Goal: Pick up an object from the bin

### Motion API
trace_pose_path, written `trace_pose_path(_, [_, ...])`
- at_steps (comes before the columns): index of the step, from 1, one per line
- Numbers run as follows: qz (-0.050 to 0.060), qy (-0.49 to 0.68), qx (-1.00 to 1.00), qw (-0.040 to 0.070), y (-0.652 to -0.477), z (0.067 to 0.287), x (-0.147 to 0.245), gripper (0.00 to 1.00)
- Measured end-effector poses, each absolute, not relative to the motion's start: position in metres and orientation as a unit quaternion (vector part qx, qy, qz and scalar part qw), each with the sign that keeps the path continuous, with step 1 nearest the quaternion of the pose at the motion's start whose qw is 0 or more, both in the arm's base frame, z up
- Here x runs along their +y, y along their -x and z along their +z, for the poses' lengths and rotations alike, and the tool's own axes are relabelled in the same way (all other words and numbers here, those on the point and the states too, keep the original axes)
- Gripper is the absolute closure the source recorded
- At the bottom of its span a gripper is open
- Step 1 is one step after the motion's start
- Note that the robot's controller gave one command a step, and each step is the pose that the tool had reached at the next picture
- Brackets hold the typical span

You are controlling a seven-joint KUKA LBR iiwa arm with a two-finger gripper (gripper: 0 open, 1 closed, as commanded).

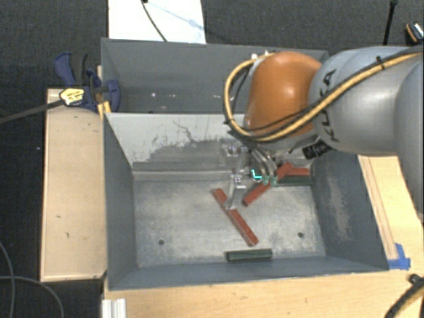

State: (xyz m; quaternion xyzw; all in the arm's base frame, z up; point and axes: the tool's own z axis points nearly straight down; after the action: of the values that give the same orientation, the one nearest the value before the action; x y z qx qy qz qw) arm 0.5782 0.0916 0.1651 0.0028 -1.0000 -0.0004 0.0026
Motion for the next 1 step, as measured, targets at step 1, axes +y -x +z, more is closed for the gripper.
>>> trace_pose_path(1, [0.001,-0.045,-0.999,0.002,-0.5895,0.0715,0.0375,0.00])
